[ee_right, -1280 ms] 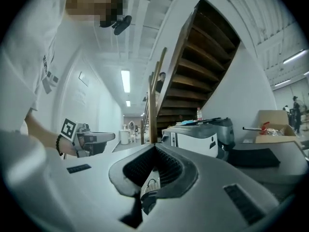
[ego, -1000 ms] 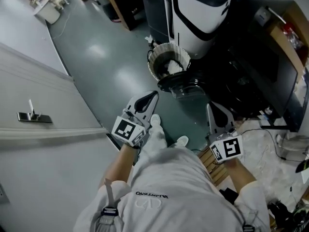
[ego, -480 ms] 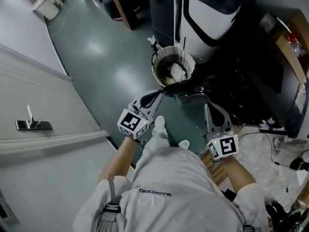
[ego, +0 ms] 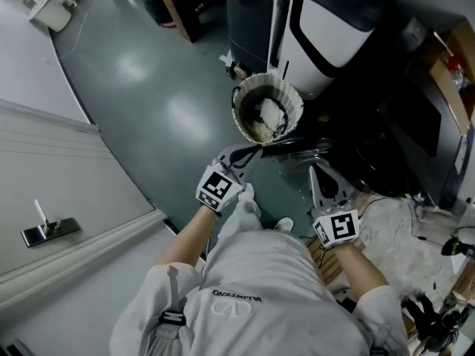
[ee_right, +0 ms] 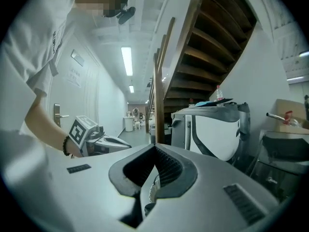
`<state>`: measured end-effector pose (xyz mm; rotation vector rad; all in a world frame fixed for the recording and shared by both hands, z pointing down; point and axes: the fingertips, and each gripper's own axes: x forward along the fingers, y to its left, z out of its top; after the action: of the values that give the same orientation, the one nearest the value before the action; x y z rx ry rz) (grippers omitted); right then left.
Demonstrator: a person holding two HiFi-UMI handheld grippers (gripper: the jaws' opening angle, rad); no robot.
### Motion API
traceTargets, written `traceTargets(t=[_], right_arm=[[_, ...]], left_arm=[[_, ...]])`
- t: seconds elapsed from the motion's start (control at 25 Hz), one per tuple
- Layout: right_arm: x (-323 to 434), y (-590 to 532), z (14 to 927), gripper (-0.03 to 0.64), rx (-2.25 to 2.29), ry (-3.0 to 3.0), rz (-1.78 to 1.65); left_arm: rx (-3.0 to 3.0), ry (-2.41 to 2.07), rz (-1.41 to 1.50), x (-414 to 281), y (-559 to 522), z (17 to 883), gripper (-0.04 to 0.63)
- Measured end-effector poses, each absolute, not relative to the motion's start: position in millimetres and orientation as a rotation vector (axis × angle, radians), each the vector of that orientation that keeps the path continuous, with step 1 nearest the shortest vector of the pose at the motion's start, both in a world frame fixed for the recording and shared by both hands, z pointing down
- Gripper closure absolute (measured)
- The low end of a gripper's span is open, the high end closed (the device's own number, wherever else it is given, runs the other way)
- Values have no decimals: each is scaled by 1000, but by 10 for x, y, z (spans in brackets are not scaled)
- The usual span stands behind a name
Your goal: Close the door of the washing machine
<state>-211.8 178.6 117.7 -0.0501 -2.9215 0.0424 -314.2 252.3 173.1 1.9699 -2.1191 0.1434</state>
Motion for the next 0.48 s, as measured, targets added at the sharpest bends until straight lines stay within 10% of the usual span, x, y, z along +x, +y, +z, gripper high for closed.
traceTargets(t=[0.48], right_arm=[[-2810,1909,2153,606,1,-2770,39]], left_arm=[[2070,-1861,242,-3607,2245,2854,598]])
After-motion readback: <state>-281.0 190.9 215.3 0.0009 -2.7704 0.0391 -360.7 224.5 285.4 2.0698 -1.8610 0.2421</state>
